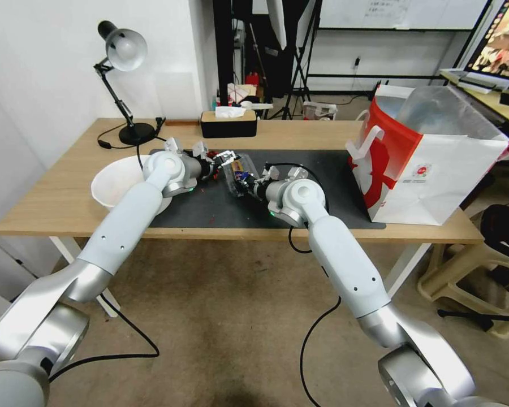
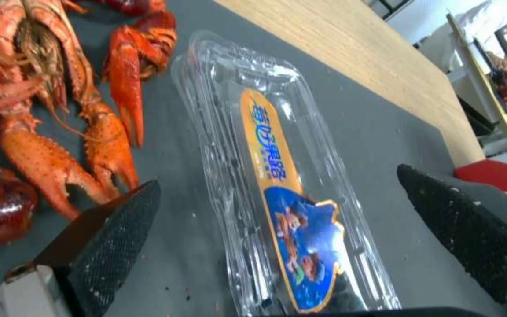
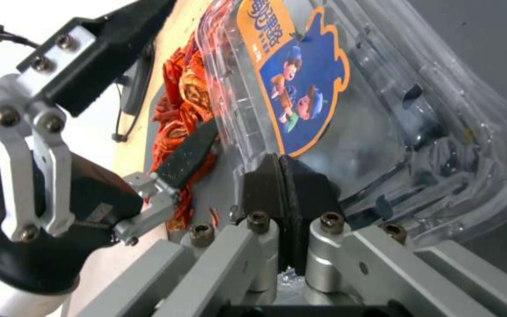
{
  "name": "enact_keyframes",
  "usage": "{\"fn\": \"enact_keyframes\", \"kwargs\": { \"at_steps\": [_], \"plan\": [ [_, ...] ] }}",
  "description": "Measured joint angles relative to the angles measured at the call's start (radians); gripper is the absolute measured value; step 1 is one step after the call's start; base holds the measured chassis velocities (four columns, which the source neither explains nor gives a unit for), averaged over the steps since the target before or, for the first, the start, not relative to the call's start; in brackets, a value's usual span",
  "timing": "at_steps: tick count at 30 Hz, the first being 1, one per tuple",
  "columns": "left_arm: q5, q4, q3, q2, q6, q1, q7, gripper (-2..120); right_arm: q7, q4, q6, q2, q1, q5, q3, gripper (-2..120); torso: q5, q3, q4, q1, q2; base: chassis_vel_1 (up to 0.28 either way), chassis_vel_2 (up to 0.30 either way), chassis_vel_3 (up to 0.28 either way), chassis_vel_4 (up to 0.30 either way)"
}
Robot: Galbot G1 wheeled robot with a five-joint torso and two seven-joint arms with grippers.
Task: Close the takeout container lid, then place the container into the takeout bag.
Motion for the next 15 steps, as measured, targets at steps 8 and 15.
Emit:
{"fn": "enact_keyframes", "kwargs": {
  "at_steps": [8,15],
  "plan": [
    [-0.003,0.002,0.001,-0.010,0.023,0.003,-0.005,100,0.001,0.002,-0.001,-0.003,0.001,-0.001,0.000,0,0.0000,0.000,0.0000,0.000,0.000,0.000,0.000,0.000,0.000],
    [-0.011,0.003,0.001,-0.016,0.033,0.002,-0.004,100,0.001,0.003,-0.002,-0.005,0.002,-0.001,-0.001,0,0.0000,0.000,0.0000,0.000,0.000,0.000,0.000,0.000,0.000]
  ]
}}
